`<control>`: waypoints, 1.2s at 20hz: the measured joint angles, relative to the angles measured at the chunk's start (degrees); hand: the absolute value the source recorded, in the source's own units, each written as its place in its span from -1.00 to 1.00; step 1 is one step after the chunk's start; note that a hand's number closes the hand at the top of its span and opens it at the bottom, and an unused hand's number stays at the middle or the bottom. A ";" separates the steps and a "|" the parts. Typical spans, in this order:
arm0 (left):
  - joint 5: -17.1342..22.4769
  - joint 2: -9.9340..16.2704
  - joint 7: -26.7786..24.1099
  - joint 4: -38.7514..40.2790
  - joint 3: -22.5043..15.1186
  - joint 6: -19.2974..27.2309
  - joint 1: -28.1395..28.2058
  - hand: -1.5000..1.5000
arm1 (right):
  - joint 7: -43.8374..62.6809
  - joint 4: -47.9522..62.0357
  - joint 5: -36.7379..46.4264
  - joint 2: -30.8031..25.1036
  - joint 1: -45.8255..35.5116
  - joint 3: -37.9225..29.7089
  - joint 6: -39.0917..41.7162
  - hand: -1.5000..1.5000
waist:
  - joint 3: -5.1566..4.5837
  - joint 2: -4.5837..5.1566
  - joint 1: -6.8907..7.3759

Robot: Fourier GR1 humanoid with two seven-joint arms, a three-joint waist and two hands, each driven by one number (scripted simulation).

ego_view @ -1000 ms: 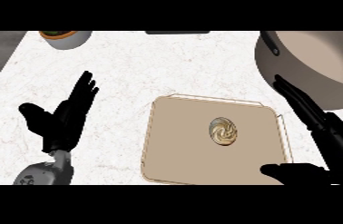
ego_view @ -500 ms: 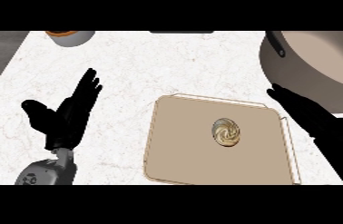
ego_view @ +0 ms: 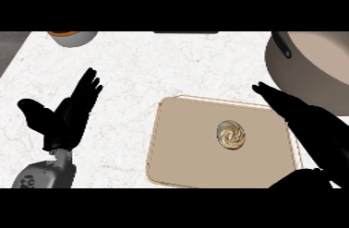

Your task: Pick the cupcake from the tray and place it in the pot

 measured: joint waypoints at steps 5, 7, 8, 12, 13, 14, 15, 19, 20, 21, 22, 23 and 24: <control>-0.65 -0.59 0.32 -0.51 0.02 0.12 0.06 0.00 | 1.00 3.40 2.54 2.11 -0.19 3.74 1.17 -1.00 | 0.03 -0.01 -0.08; -0.74 -0.81 0.91 -0.27 0.18 0.14 -0.57 0.00 | 1.55 4.27 4.11 2.99 -0.25 5.03 1.46 -1.00 | 0.02 -0.02 -0.15; -0.70 -0.76 0.21 0.03 0.40 -0.28 -0.06 0.00 | 1.51 4.04 5.03 3.06 0.65 5.44 1.60 -1.00 | 0.03 -0.02 -0.23; -0.55 -0.74 0.73 -0.64 1.10 -0.97 0.13 0.00 | 1.50 6.54 8.69 6.25 0.73 6.38 1.91 -1.00 | 0.05 -0.03 -0.21; -0.74 -0.79 1.31 -0.79 1.20 -0.83 -0.33 0.00 | 1.04 7.43 10.49 7.12 1.35 6.88 1.73 -1.00 | 0.04 -0.03 -0.23; -1.32 -1.36 1.23 -1.03 0.83 -0.45 0.00 0.00 | 0.69 7.85 11.55 7.95 1.71 6.65 1.80 -1.00 | 0.06 -0.03 -0.25; -1.02 -1.16 0.53 -0.08 1.51 -1.13 -0.13 0.00 | 0.46 6.81 12.79 8.29 3.10 6.74 1.66 -1.00 | 0.06 -0.03 -0.35; -2.03 -1.90 -0.08 -0.49 1.37 -1.45 0.91 0.00 | 0.29 6.90 15.55 11.96 3.06 5.93 2.49 -1.00 | 0.06 -0.04 -0.33; -2.12 -2.05 0.16 0.27 1.47 -1.57 -0.03 0.00 | 0.47 7.08 16.91 13.21 3.36 6.77 2.35 -1.00 | 0.05 -0.04 -0.37; -2.18 -2.12 0.65 -0.49 1.42 -1.65 0.40 0.00 | 0.55 7.64 17.59 14.47 3.21 6.80 2.42 -1.00 | 0.05 -0.04 -0.33; -2.25 -2.16 0.39 -0.50 1.65 -1.79 0.72 0.00 | 0.29 8.38 18.47 15.38 3.48 6.92 2.54 -1.00 | 0.05 -0.04 -0.31; -2.39 -2.16 1.20 -0.88 1.70 -1.72 0.30 0.00 | 0.42 9.08 19.26 16.46 3.28 6.95 2.55 -1.00 | 0.05 -0.04 -0.30; -2.49 -2.33 1.06 -1.13 1.55 -1.84 0.71 0.00 | 0.83 9.43 20.18 17.44 3.56 7.38 2.42 -1.00 | 0.05 -0.05 -0.29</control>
